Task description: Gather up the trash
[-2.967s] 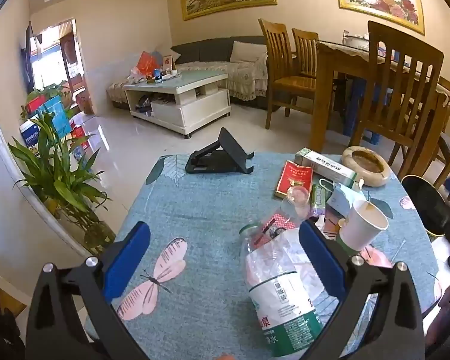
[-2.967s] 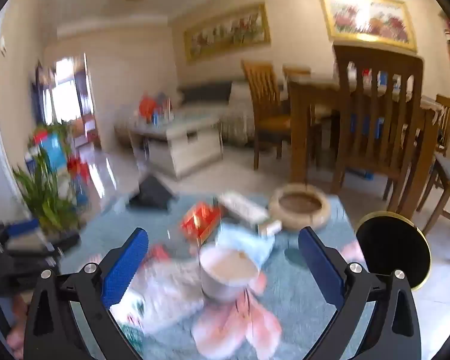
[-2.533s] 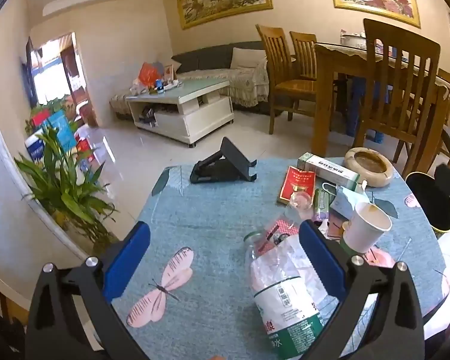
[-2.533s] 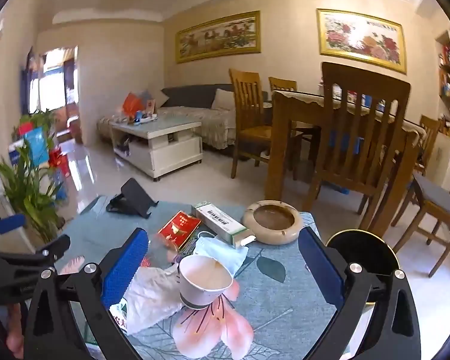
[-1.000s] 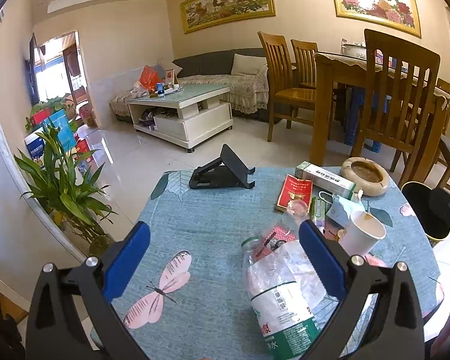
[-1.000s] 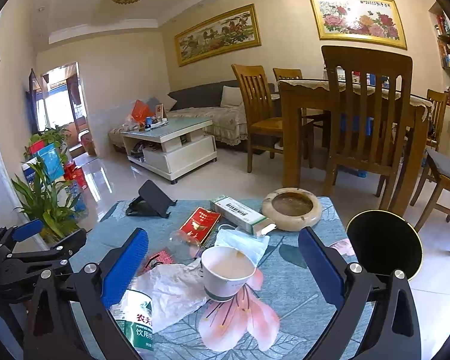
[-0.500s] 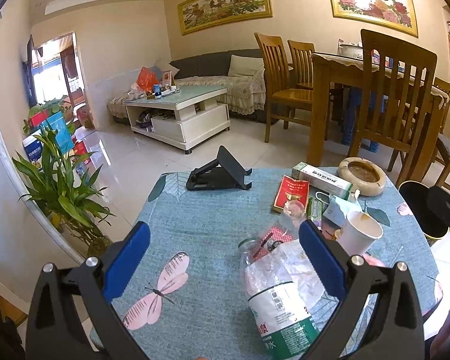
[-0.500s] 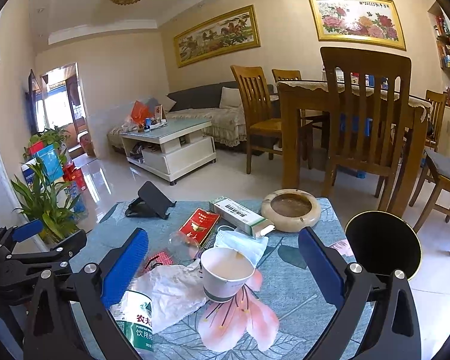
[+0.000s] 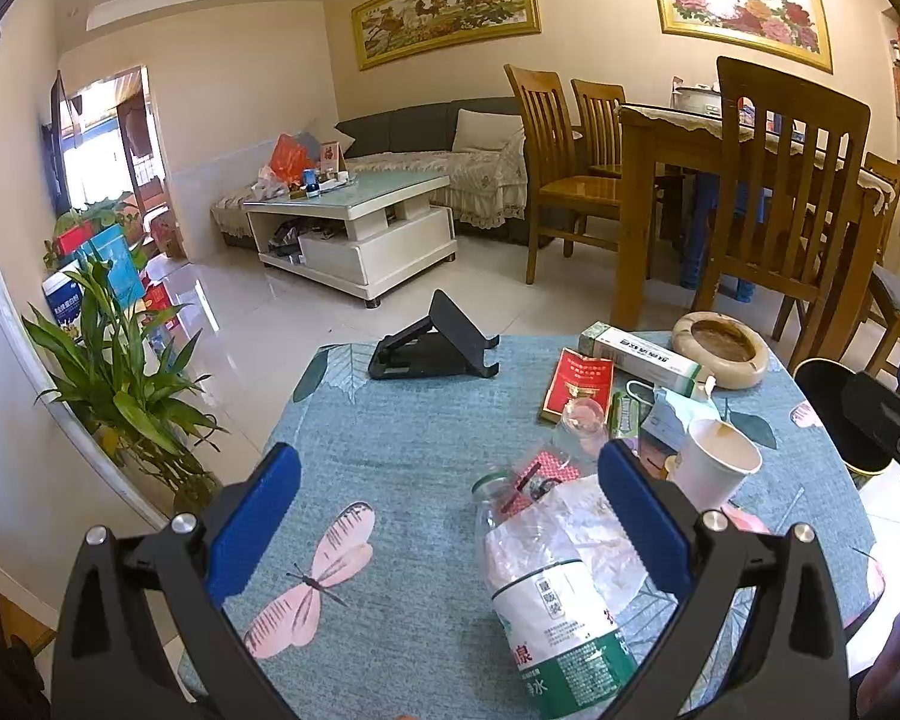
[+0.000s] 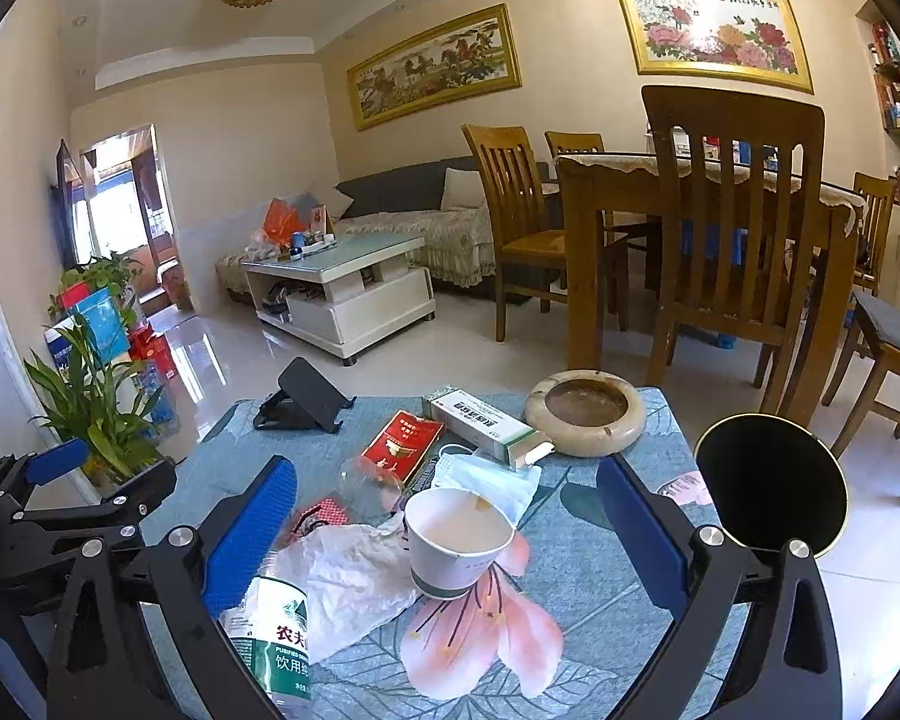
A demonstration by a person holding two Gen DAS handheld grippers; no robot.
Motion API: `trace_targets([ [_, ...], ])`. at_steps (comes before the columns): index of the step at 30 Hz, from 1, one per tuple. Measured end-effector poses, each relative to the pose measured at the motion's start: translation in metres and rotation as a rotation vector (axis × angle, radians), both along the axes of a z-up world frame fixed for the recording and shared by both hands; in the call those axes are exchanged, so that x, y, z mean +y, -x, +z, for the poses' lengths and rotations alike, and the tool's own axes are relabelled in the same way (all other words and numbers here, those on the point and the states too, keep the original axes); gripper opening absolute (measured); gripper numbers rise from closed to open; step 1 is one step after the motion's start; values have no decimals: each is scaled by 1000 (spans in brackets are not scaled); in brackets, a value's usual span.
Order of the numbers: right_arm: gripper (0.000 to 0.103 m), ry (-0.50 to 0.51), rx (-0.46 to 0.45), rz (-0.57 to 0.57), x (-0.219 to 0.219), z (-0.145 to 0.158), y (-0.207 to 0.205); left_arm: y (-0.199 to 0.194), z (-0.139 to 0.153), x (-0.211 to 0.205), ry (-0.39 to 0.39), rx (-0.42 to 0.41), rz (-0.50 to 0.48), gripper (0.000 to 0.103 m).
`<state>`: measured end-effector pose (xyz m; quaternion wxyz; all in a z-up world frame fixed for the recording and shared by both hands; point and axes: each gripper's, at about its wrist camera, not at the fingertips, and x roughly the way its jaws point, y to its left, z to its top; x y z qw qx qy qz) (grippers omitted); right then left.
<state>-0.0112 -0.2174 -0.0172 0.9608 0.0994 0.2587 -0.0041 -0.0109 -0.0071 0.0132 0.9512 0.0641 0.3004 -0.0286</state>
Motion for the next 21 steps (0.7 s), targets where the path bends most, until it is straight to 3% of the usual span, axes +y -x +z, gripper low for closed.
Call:
trace_targets([
  [21,100,-26,8,31,8,-4,-1,-4,-5,5,11,14,3,100],
])
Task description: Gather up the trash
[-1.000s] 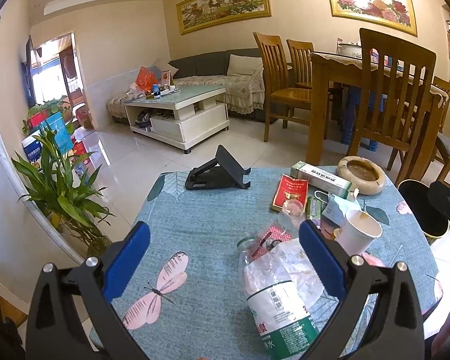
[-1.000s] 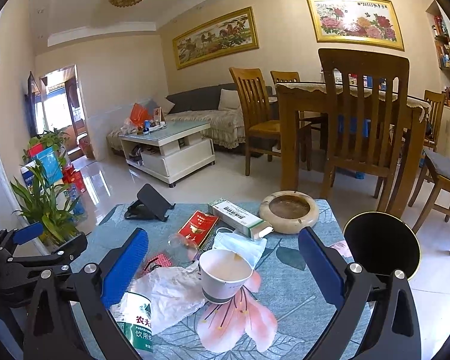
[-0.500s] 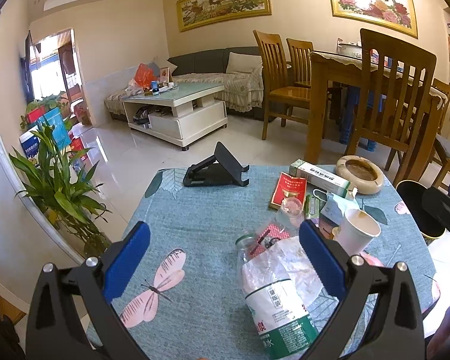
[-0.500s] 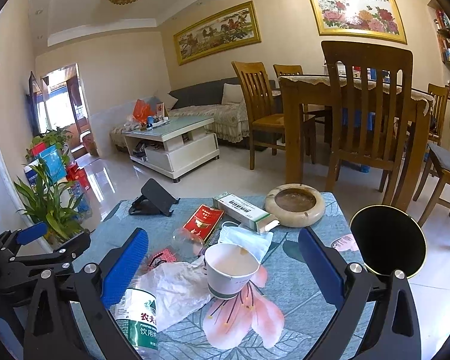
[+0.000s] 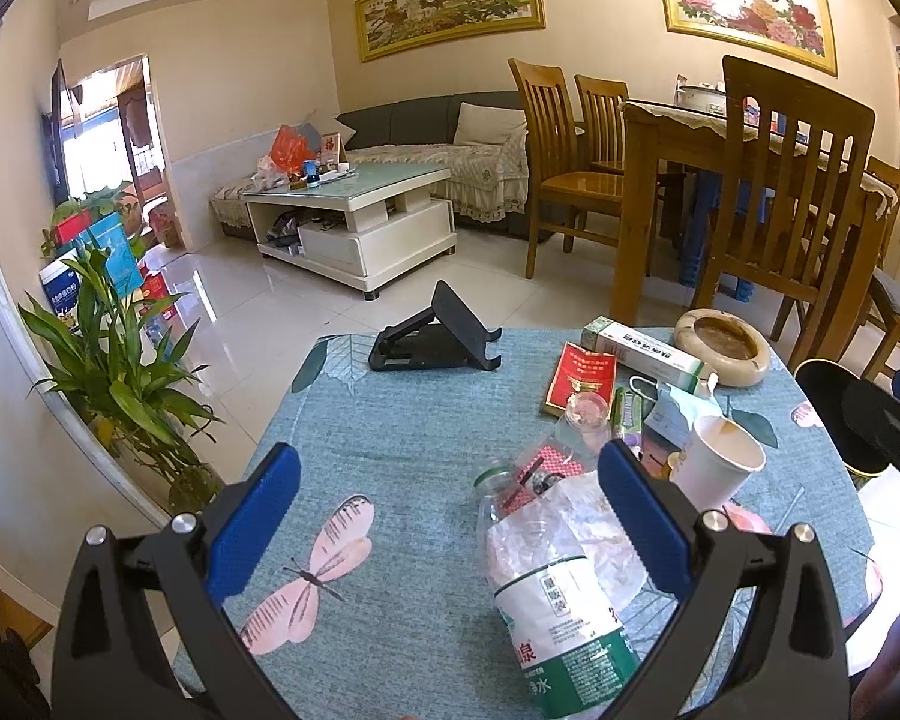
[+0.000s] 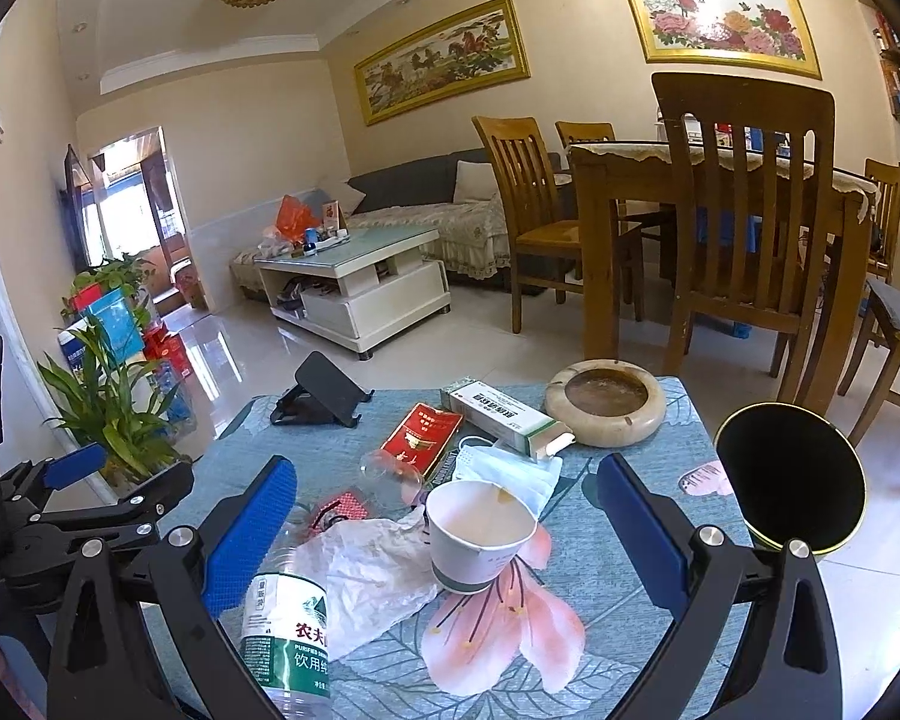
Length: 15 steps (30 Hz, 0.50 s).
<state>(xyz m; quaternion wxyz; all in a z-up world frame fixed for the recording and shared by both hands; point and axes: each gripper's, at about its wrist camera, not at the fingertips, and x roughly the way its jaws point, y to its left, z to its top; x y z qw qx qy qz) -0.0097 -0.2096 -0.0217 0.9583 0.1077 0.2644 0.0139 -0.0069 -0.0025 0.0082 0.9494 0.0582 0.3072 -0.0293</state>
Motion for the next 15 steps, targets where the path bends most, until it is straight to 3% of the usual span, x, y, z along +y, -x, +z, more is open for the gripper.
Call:
trace_targets([
  [15,100,-6,5,2,0,-1,0,0,-1,2,1,3,-1,100],
])
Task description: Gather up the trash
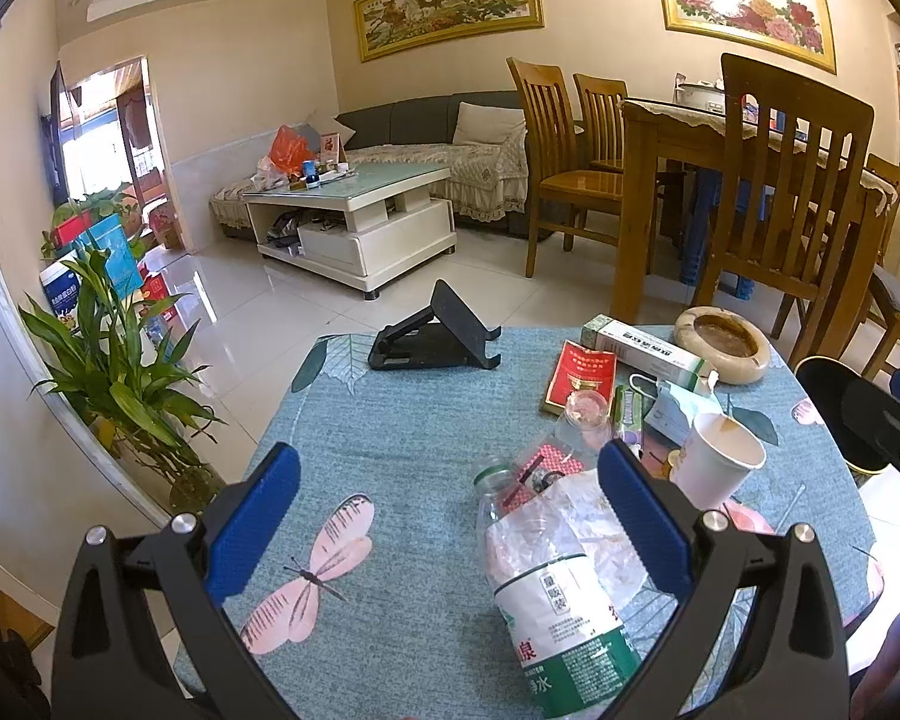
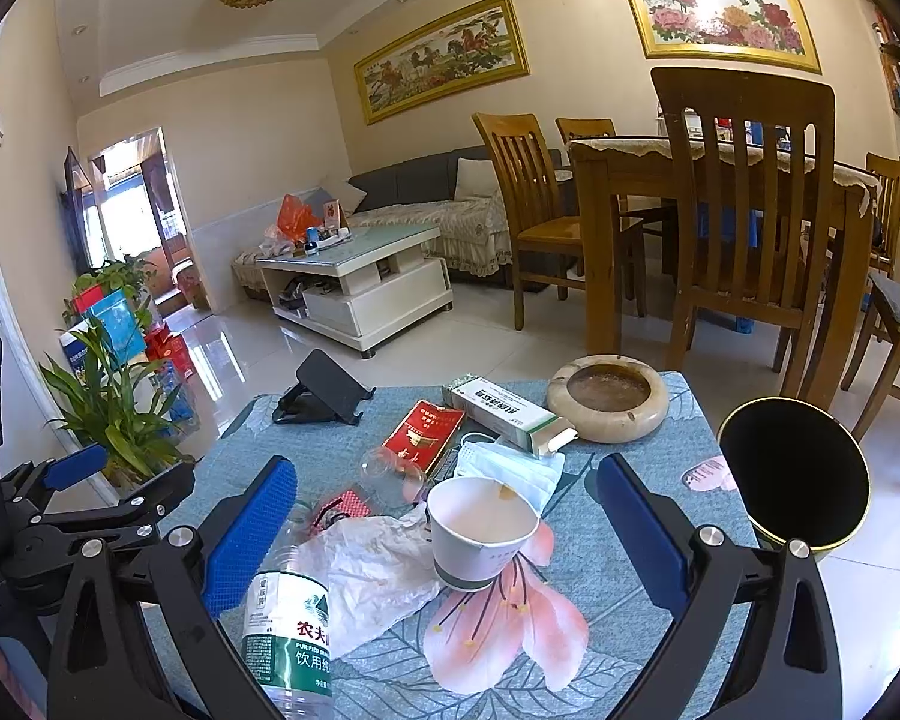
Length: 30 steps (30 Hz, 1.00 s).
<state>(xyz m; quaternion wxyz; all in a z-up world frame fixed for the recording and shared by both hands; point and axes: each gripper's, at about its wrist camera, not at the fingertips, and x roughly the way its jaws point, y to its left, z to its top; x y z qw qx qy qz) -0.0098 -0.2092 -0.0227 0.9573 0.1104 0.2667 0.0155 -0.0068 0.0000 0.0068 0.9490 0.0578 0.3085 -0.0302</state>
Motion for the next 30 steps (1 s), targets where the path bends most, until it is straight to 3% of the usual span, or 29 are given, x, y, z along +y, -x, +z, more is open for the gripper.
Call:
trace_targets([
  [8,100,-32,-13,43,5,-1,2,1,-2,4,3,4,4,100],
  [30,100,19,19,109,42,4,-2,1,3,36,45,6,33,100],
])
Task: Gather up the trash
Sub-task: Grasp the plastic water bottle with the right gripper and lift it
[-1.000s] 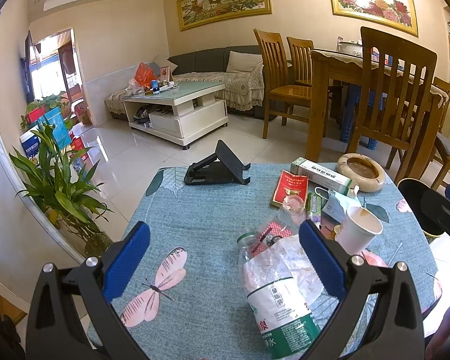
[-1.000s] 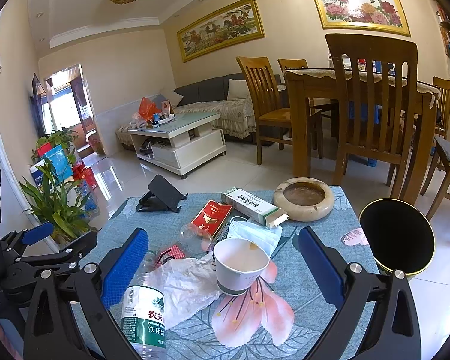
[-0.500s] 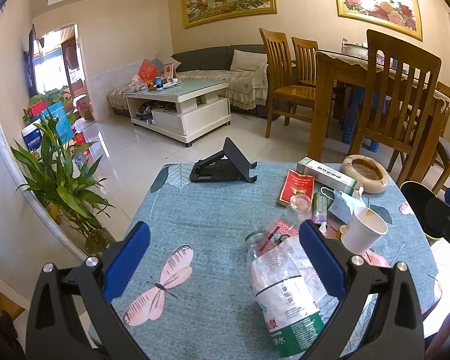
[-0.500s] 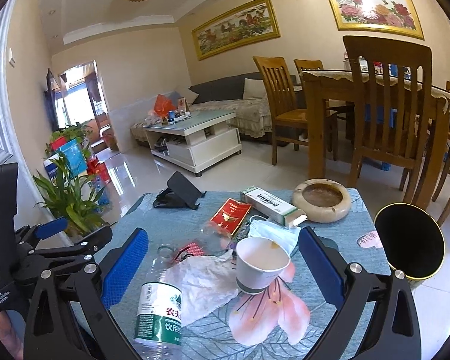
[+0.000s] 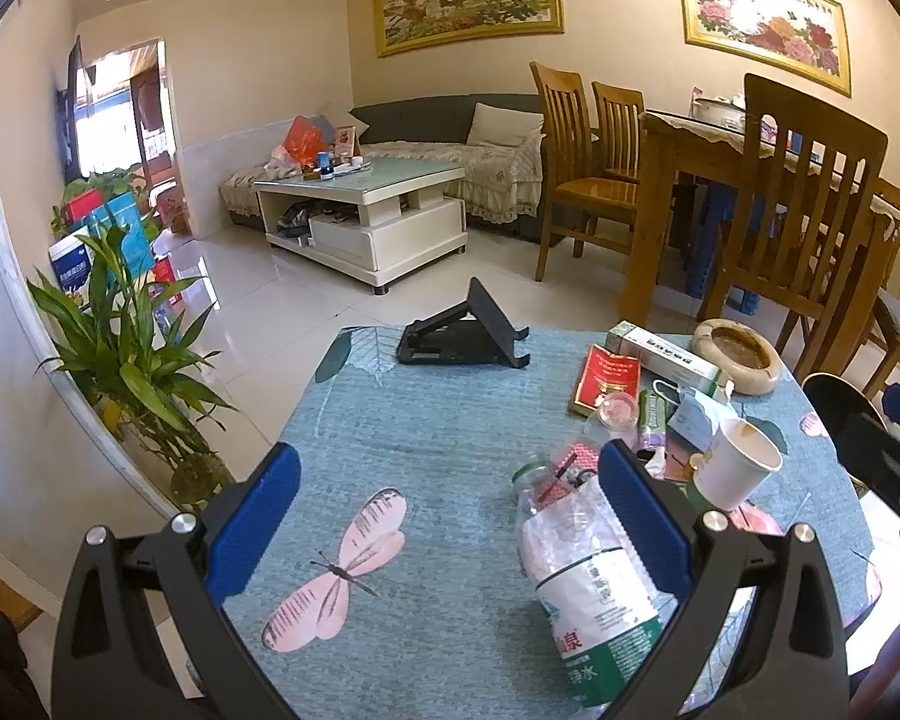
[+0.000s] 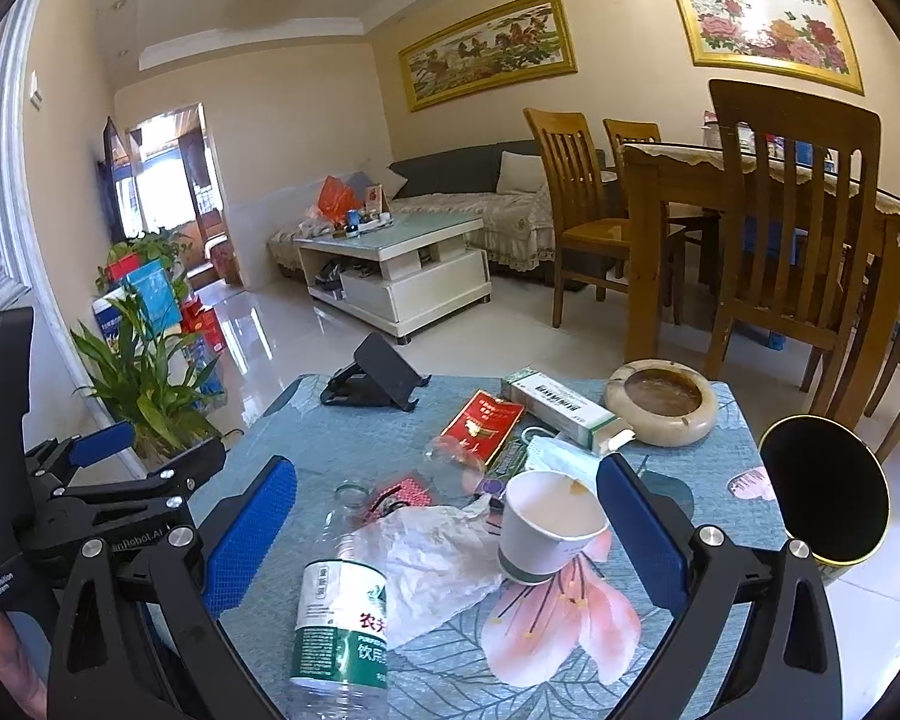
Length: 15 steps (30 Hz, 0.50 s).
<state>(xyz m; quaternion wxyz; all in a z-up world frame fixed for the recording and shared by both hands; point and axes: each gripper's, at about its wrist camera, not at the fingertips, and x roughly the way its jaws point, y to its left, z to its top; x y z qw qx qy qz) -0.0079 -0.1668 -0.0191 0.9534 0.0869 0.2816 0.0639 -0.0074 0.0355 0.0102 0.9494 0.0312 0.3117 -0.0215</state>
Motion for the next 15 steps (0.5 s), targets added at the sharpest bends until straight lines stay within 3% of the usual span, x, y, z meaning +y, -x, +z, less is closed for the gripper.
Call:
trace_targets([
  [9,100,43,116,124,43,-22,-19,-3,-4,33,18,5,47,100],
  [15,99,70,333,246,80,-74,-40,-7,-27,58,17,67,70,100],
])
